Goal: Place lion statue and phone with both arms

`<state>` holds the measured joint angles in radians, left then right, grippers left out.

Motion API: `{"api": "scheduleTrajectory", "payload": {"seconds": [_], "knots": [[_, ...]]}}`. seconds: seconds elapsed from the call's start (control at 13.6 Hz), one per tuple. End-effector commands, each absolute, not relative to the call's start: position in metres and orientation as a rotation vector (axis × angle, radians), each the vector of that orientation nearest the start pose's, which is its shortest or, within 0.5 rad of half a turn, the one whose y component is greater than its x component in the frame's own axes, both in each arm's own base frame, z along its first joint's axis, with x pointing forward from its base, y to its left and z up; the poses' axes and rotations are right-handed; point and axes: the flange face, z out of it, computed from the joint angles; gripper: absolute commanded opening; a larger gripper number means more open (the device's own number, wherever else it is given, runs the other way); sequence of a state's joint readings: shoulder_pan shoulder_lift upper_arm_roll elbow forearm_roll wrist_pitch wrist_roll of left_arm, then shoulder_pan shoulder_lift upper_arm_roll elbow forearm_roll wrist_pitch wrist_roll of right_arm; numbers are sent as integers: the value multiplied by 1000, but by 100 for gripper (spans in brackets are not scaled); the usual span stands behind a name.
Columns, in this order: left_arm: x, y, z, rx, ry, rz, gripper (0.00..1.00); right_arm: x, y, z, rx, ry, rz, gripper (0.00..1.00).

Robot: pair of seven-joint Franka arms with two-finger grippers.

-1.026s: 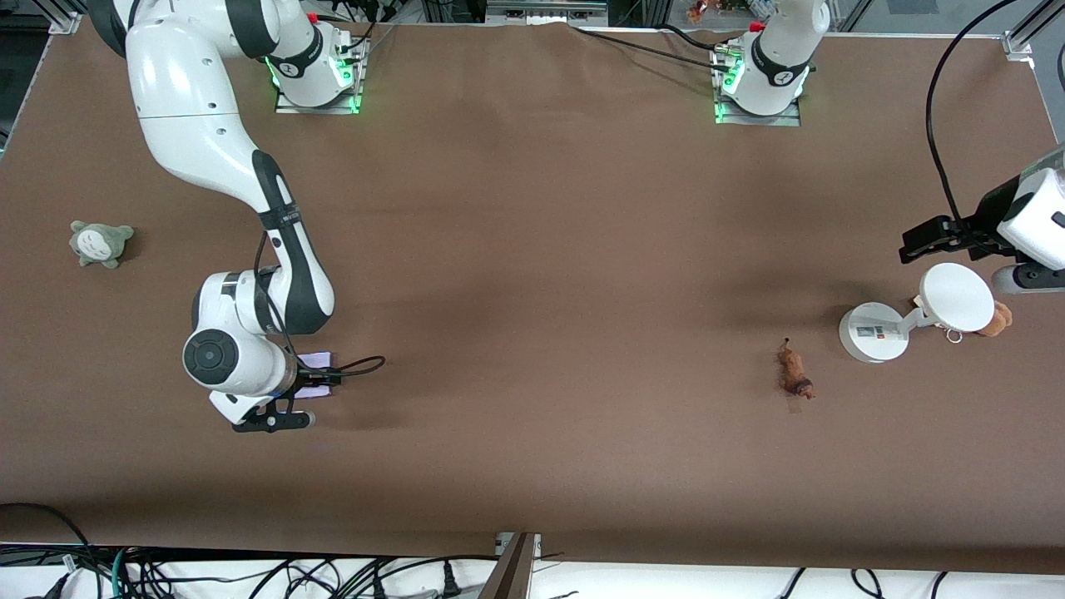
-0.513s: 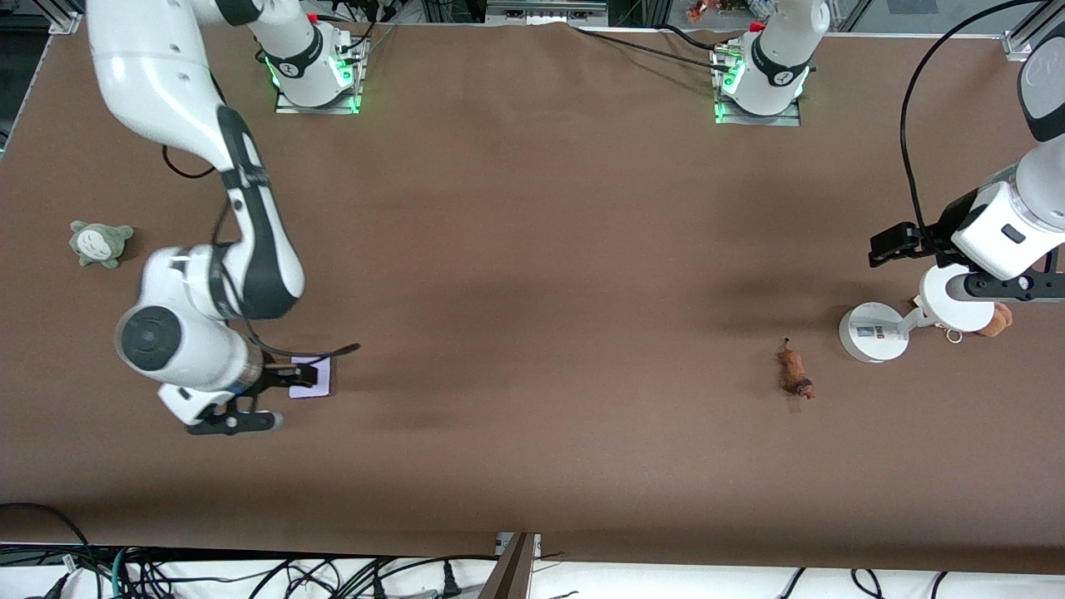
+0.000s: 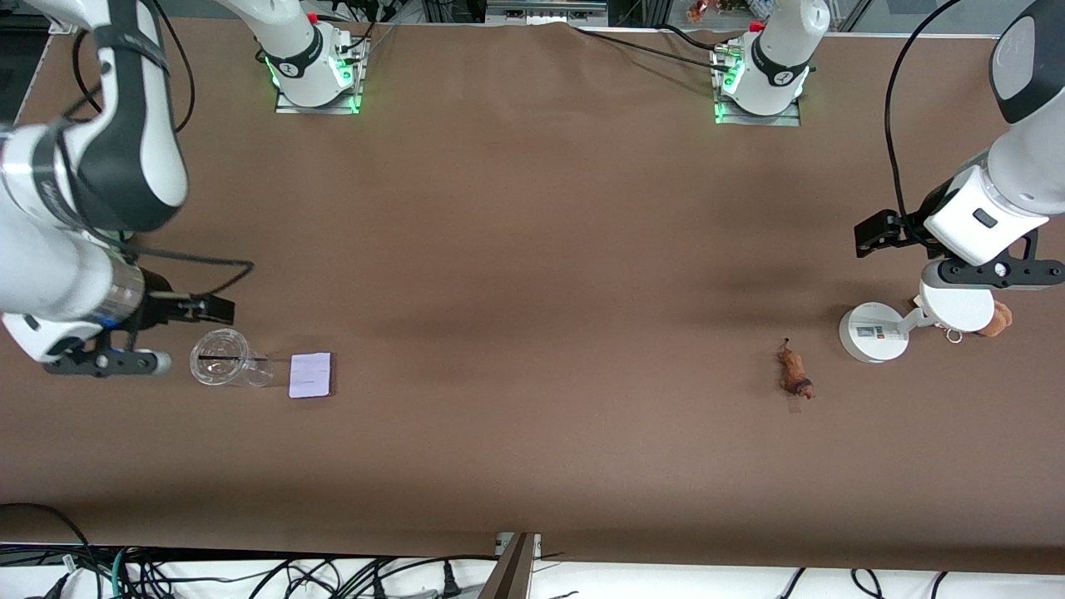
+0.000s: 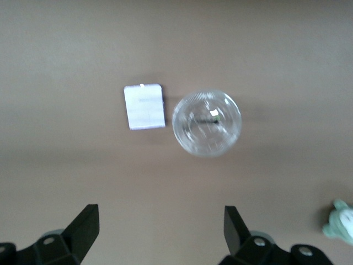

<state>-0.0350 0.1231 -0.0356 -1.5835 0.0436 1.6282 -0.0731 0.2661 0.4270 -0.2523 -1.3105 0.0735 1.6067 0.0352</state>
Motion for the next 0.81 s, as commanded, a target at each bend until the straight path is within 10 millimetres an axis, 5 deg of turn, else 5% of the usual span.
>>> {"api": "scheduleTrajectory", "payload": {"seconds": [0.0,0.07,0.37,0.59,0.73], "knots": [[586,-35,563,-3101,-32,112,100,643,28,518,-3163,79,291,100],[584,-37,565,-3099,-77,111,100,633,28,548,-3159,71,220,100],[587,-6,579,-3103,-180,63,100,597,43,573,-3168,-29,266,100],[597,-3,602,-3089,-244,-23,100,575,31,617,-3172,-19,175,100],[597,-2,606,-3091,-243,-34,100,560,25,628,-3171,-11,153,100]]}}
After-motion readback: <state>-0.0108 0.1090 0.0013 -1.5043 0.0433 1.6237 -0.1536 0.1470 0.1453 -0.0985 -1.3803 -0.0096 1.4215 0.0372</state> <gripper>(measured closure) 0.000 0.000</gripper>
